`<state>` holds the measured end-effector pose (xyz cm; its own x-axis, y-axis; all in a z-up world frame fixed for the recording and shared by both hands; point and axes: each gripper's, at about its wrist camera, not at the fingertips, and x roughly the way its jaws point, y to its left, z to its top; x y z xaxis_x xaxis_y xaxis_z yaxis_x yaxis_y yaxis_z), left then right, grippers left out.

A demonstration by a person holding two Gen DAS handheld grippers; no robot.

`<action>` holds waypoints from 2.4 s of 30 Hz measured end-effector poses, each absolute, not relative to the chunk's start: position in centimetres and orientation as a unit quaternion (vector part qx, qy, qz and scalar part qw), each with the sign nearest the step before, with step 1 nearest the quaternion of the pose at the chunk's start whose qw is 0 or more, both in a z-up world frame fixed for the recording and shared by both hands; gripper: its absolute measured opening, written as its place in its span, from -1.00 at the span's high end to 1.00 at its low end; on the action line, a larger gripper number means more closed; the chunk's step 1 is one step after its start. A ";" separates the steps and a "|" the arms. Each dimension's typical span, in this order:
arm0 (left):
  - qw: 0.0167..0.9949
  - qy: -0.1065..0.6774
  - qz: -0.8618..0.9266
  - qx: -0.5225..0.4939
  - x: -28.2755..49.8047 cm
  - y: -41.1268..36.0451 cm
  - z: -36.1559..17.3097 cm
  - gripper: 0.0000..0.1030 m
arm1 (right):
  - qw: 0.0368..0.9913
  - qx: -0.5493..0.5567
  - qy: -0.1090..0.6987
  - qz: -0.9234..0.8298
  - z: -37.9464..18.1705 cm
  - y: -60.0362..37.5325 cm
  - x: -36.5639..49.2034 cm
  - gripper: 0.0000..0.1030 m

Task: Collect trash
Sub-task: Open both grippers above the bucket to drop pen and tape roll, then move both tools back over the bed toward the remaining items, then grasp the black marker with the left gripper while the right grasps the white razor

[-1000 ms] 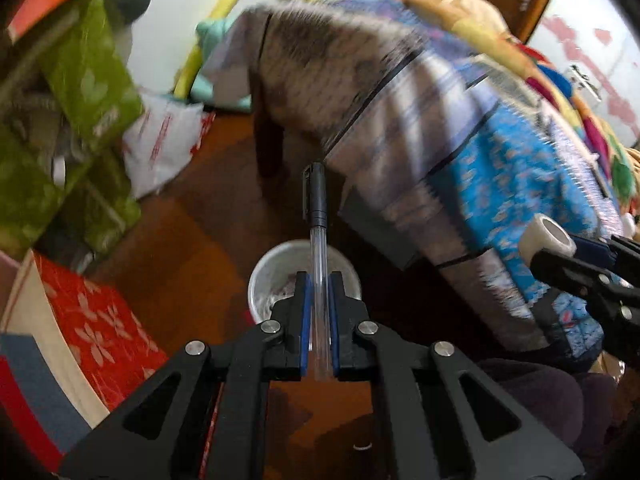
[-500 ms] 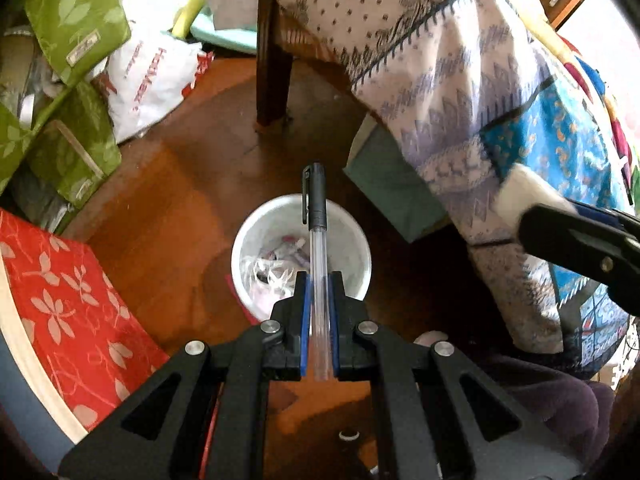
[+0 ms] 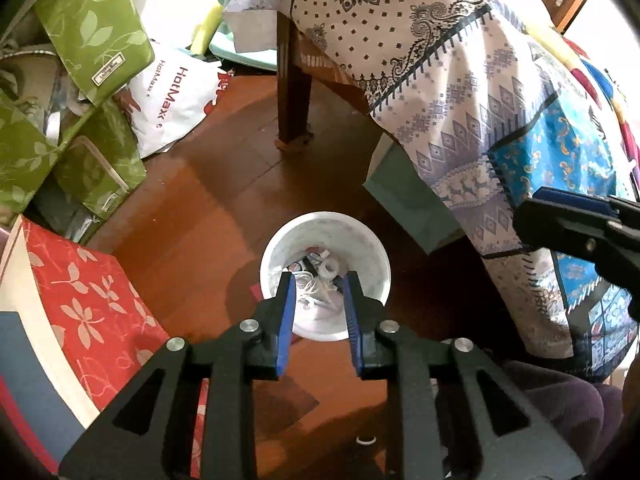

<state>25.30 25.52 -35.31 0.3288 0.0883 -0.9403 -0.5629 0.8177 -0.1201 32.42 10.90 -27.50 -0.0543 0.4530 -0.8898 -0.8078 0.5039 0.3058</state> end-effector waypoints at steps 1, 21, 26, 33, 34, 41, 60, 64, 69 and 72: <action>0.787 0.539 0.207 -0.219 25.2 25.4 -35.1 0.55 | 0.669 -0.158 0.553 0.471 -27.4 10.8 32.5 0.23; 0.852 0.466 0.186 -0.148 25.9 18.0 -22.7 0.55 | 0.744 -0.119 0.480 0.448 -18.7 0.9 33.0 0.23; 0.874 0.441 0.163 -0.124 27.3 14.5 -19.2 0.55 | 0.773 -0.090 0.464 0.424 -16.2 -3.4 34.5 0.23; 0.893 0.420 0.116 -0.109 30.6 9.0 -16.3 0.51 | 0.809 -0.074 0.437 0.386 -13.0 -10.6 37.0 0.23; 0.895 0.419 0.107 -0.106 31.3 8.1 -16.0 0.51 | 0.814 -0.070 0.434 0.379 -12.6 -11.8 37.5 0.23; 0.908 0.406 0.054 -0.089 36.5 2.4 -14.3 0.48 | 0.848 -0.074 0.417 0.319 -11.3 -18.5 41.0 0.23; 0.891 0.449 -0.012 -0.066 50.9 -8.8 -18.6 0.42 | 0.870 -0.044 0.445 0.208 -15.5 -30.8 50.0 0.23; 0.885 0.462 -0.034 -0.057 53.1 -11.1 -20.3 0.42 | 0.865 -0.032 0.458 0.204 -17.5 -31.5 52.0 0.23; 0.878 0.472 -0.048 -0.059 55.0 -12.5 -22.4 0.42 | 0.860 -0.043 0.464 0.209 -19.8 -31.2 55.0 0.23; 0.873 0.480 -0.050 -0.069 56.0 -12.1 -23.7 0.42 | 0.857 -0.060 0.465 0.215 -21.0 -30.3 56.7 0.23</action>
<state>55.95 -12.14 -23.68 0.5336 -0.1538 -0.8316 0.0215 0.9855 -0.1684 56.68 -30.27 -21.04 0.4745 0.3124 -0.8229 -0.4241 0.9004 0.0973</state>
